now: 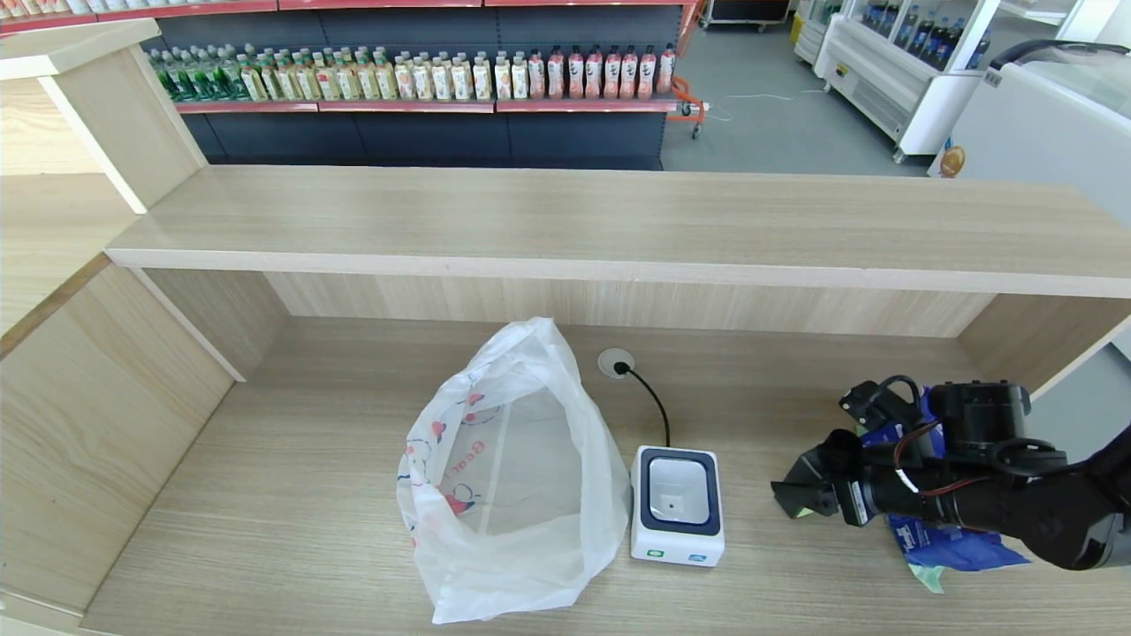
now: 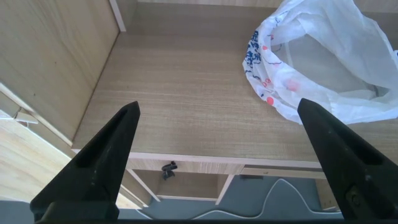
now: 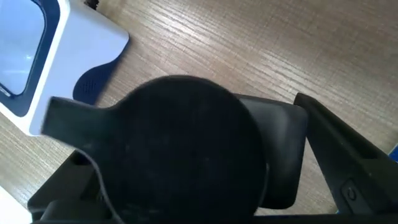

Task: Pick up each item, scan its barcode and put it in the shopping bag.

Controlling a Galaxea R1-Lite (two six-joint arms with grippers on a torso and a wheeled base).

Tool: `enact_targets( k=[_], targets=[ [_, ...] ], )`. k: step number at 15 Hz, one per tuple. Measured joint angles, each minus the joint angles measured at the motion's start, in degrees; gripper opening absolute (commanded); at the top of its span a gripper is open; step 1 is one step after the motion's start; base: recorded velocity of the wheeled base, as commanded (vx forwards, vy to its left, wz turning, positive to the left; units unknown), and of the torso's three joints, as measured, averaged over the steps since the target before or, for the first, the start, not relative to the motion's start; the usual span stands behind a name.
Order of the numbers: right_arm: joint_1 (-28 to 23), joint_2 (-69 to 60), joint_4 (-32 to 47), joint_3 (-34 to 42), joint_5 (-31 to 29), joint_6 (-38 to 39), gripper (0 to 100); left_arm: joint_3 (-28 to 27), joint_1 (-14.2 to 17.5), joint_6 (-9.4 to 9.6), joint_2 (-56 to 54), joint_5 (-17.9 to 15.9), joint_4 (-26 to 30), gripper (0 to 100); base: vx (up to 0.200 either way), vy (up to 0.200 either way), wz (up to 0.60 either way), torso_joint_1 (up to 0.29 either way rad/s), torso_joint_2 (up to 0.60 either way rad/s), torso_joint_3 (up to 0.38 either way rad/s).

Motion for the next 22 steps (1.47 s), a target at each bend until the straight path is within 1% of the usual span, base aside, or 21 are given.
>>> enact_targets(
  k=[2, 3, 6, 14, 17, 19, 20, 22],
  targets=[
    [0.2, 1.4, -0.4, -0.7, 2.3, -0.3, 100, 0.0, 0.0, 0.00, 0.0, 0.0, 0.0, 100, 0.000, 0.000, 0.00, 0.000, 0.00, 0.000],
    [0.4, 2.0, -0.9, -1.0, 2.9, -0.3, 0, 0.0, 0.0, 0.00, 0.0, 0.0, 0.0, 100, 0.000, 0.000, 0.00, 0.000, 0.00, 0.000],
    [0.7, 3.3, -2.9, -1.3, 4.4, -0.4, 0, 0.0, 0.0, 0.00, 0.0, 0.0, 0.0, 100, 0.000, 0.000, 0.00, 0.000, 0.00, 0.000],
    [1.9, 2.6, -2.5, -3.3, 4.1, -0.6, 0, 0.0, 0.0, 0.02, 0.0, 0.0, 0.0, 100, 0.000, 0.000, 0.00, 0.000, 0.00, 0.000],
    [3.9, -3.7, -1.9, -2.1, 6.9, 0.0, 0, 0.0, 0.0, 0.00, 0.0, 0.0, 0.0, 100, 0.000, 0.000, 0.00, 0.000, 0.00, 0.000],
    [6.4, -10.6, -0.8, -0.7, 7.7, -0.1, 0, 0.0, 0.0, 0.02, 0.0, 0.0, 0.0, 100, 0.000, 0.000, 0.00, 0.000, 0.00, 0.000],
    [8.0, -14.2, 0.6, -0.1, 8.1, -0.1, 0, 0.0, 0.0, 0.00, 0.0, 0.0, 0.0, 100, 0.000, 0.000, 0.00, 0.000, 0.00, 0.000],
    [12.9, -24.3, 6.9, 0.3, 9.7, 0.4, 0, 0.0, 0.0, 0.02, 0.0, 0.0, 0.0, 100, 0.000, 0.000, 0.00, 0.000, 0.00, 0.000]
  ],
)
